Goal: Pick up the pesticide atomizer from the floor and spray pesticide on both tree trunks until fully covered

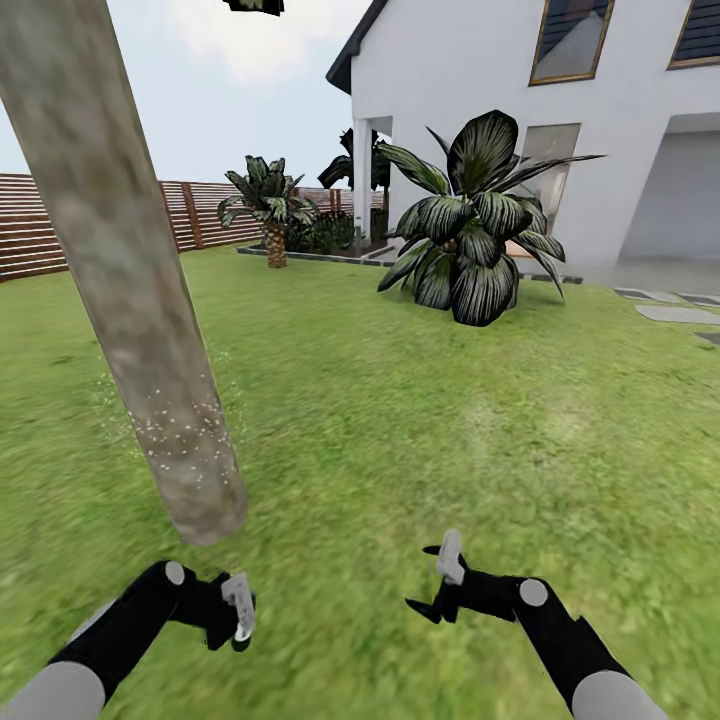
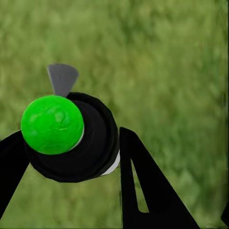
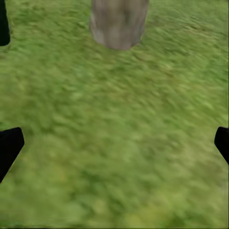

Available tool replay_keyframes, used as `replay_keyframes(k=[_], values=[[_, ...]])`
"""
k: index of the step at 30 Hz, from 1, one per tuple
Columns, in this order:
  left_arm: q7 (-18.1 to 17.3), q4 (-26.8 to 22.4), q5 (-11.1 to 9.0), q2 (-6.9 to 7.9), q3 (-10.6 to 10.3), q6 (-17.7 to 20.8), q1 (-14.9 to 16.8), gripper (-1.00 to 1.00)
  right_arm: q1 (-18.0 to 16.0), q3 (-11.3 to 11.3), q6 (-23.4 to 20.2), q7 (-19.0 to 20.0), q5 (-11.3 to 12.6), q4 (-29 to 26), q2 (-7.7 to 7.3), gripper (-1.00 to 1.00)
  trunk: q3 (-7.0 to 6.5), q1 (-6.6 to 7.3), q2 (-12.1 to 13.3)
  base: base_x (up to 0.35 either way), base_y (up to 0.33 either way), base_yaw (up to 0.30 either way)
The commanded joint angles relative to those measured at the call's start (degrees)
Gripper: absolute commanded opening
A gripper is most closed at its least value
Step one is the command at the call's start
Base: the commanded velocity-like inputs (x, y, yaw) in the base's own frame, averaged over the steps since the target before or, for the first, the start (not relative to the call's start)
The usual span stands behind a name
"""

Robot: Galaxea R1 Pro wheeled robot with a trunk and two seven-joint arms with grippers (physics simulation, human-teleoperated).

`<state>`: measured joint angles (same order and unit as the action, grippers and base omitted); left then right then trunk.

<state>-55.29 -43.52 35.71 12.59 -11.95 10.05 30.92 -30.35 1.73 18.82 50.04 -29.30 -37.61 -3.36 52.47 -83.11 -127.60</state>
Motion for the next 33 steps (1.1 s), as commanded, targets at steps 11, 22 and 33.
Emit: replay_keyframes(k=[11, 22, 33], values=[[-0.1, 0.5, 4.6, -5.78, -5.6, 0.6, 0.2, -1.00, -0.1, -5.0, 0.0, 2.9, 0.1, -2.8, 6.61, -1.00, 0.00, 0.00, 0.0, 0.000, 0.000, 0.000], [-0.1, 0.0, 6.4, -11.94, -5.6, 0.1, 0.3, -1.00, -0.1, -5.0, -0.1, 2.9, -0.1, -2.8, 6.98, -1.00, 0.00, 0.00, 0.0, 0.000, 0.000, 0.000], [0.1, -0.3, 6.5, -14.80, -5.6, 0.0, 0.3, -1.00, -0.1, -10.4, 0.0, 3.7, 0.0, -2.6, 8.10, -1.00, 0.00, 0.00, 0.0, 0.000, 0.000, 0.000]])
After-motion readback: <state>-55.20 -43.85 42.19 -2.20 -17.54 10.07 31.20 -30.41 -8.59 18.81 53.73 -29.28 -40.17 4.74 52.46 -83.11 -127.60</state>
